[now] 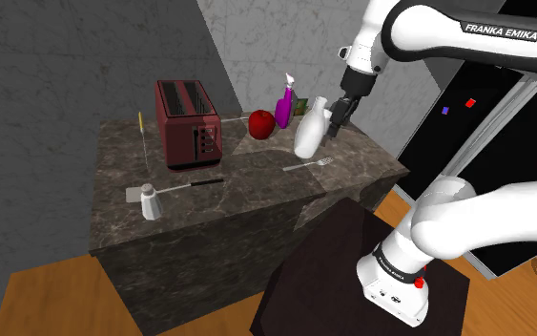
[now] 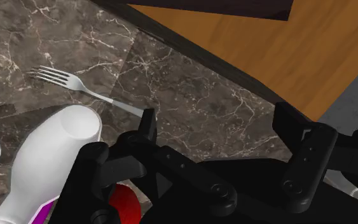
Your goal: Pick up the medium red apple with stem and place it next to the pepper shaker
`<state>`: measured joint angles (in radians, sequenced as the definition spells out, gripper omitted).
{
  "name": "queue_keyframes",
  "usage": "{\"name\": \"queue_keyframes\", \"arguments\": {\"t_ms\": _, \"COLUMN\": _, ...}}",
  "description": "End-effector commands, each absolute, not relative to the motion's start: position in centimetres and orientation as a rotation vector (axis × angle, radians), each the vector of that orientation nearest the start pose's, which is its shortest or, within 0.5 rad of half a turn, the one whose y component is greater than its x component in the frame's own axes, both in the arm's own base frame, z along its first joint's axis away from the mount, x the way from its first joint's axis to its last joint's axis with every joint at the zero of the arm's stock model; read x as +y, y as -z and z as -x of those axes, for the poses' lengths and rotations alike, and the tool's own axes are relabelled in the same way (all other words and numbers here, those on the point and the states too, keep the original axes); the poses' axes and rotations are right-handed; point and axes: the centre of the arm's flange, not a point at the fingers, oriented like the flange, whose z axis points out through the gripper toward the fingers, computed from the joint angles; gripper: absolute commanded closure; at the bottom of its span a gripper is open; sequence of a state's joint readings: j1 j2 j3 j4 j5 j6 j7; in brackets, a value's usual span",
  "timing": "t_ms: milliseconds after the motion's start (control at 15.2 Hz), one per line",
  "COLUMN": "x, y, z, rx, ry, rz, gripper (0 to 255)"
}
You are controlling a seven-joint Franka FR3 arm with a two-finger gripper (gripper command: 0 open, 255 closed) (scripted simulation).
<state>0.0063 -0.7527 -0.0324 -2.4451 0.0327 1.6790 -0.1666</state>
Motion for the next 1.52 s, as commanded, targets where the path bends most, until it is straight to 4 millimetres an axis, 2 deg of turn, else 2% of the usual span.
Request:
{"name": "queue_keyframes", "arguments": {"t_ms": 0, "x": -0.7, "y": -54.7, "z": -32.2, "rx": -0.225, "ry": -0.013, "rz": 3.078, "gripper": 0}}
{"name": "queue_keyframes", "arguments": {"t_ms": 726, "x": -4.1, "y": -48.5, "z": -42.2, "rx": -0.133, "ry": 0.242, "rz": 3.114, "gripper": 0}}
{"name": "queue_keyframes", "arguments": {"t_ms": 1452, "x": -8.2, "y": -44.0, "z": -52.8, "rx": -0.037, "ry": 0.503, "rz": 3.126, "gripper": 0}}
